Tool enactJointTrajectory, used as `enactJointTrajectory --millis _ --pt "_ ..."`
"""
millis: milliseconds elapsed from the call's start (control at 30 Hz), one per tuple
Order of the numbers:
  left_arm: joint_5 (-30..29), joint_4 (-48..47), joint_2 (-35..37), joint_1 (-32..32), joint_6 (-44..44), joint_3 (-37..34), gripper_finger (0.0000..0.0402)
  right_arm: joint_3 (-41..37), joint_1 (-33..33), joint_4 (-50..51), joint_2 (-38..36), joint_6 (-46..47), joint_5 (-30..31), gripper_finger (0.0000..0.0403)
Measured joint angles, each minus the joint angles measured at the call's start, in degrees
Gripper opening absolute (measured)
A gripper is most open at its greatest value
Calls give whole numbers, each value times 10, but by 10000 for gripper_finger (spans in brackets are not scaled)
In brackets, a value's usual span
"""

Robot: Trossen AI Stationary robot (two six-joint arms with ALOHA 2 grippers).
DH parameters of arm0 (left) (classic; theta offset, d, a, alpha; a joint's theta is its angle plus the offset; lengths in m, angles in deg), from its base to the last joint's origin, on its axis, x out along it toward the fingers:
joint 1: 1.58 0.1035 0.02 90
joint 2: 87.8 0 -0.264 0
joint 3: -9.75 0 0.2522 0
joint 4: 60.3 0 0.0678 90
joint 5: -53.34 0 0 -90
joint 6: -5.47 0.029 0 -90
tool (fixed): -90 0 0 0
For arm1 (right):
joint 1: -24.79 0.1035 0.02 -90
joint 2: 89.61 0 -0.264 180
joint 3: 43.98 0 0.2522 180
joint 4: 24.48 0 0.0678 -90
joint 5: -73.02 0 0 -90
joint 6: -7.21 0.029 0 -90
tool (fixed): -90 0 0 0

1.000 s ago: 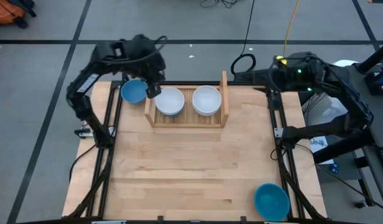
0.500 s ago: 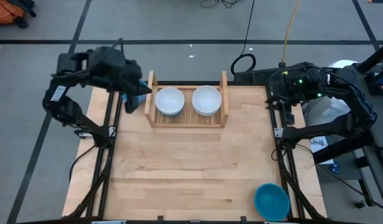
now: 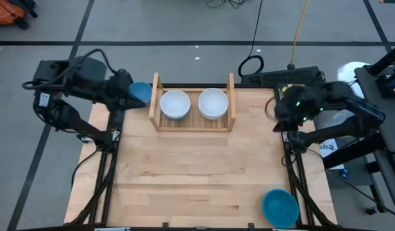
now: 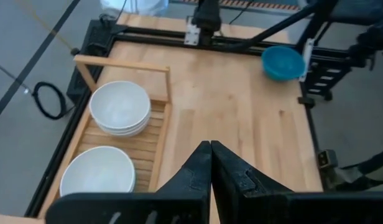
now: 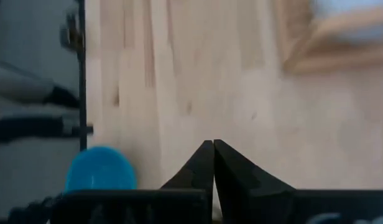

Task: Place and stack bowls onto a shelf
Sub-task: Stack the bottom blue bowl on top of the white bowl on the shelf

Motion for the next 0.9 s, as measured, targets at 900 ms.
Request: enactJointTrajectory --millis 900 --pt "-2 0 45 -39 33 0 7 -451 220 -263 19 324 -240 51"
